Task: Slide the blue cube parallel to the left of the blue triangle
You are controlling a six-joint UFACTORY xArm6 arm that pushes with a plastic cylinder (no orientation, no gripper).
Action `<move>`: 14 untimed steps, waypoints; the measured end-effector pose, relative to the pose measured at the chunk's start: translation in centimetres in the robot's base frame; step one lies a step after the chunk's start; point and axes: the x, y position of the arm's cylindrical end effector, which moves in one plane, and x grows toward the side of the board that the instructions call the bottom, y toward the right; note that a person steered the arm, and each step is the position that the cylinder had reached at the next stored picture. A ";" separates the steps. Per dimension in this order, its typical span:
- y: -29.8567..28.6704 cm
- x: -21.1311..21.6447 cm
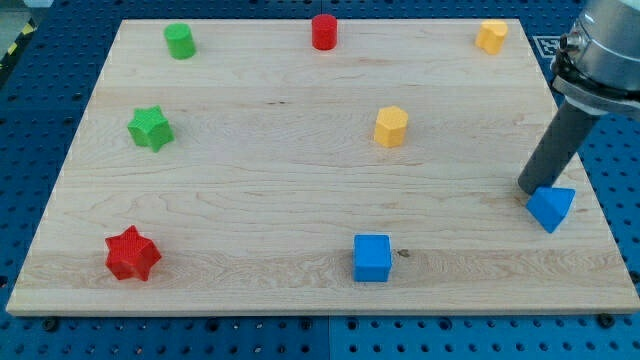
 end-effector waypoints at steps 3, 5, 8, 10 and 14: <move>0.5 1.1; -5.1 -0.3; -18.6 0.6; -24.5 4.6; -20.2 10.3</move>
